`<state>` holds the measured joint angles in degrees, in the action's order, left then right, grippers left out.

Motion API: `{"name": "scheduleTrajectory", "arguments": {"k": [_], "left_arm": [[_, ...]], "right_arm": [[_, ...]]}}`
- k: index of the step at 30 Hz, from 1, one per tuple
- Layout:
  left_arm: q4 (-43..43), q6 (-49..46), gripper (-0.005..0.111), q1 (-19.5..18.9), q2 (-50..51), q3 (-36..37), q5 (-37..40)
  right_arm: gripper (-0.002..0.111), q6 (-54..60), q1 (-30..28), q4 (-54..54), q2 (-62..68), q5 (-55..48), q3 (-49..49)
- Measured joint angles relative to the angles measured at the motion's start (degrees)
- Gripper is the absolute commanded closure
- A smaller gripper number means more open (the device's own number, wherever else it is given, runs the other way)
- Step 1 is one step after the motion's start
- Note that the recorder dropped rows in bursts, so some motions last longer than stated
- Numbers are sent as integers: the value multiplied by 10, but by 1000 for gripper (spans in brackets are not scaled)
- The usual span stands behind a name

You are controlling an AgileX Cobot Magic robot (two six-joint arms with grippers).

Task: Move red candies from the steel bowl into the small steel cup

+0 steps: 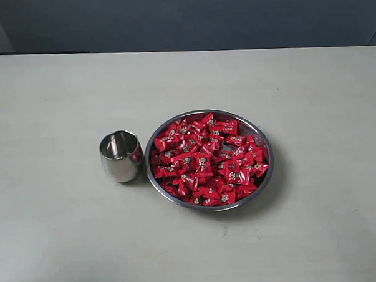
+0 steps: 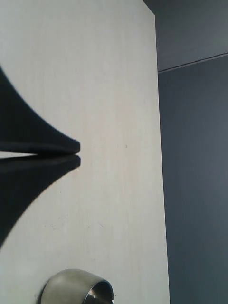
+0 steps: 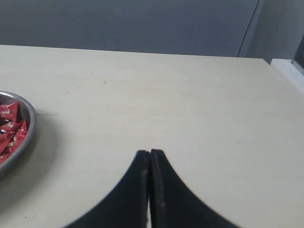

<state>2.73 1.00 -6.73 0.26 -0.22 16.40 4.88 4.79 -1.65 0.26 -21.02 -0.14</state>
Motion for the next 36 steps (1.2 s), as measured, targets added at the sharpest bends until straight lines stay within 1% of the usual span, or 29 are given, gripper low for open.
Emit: {"name": "scheduleTrajectory", "arguments": {"k": [4, 8, 10, 11, 12, 16, 19, 31, 36], "left_arm": [[0, 0, 106, 0, 0, 0, 0], [0, 0, 106, 0, 0, 0, 0], [0, 0, 106, 0, 0, 0, 0], [0, 0, 106, 0, 0, 0, 0], [0, 0, 106, 0, 0, 0, 0], [0, 0, 106, 0, 0, 0, 0], [0, 0, 106, 0, 0, 0, 0], [0, 0, 106, 0, 0, 0, 0], [0, 0, 106, 0, 0, 0, 0]], "right_arm": [[109, 0, 0, 0, 0, 10, 0], [109, 0, 0, -25, 0, 84, 0], [109, 0, 0, -50, 0, 88, -15], [109, 0, 0, -62, -1, 87, -38], [109, 0, 0, -66, -1, 81, -54], [109, 5, 0, -75, -1, -11, -162], [109, 10, 0, -76, -2, -34, -197], [109, 9, 0, -98, -2, -39, -199], [109, 9, 0, -105, -2, -6, -199]]}}
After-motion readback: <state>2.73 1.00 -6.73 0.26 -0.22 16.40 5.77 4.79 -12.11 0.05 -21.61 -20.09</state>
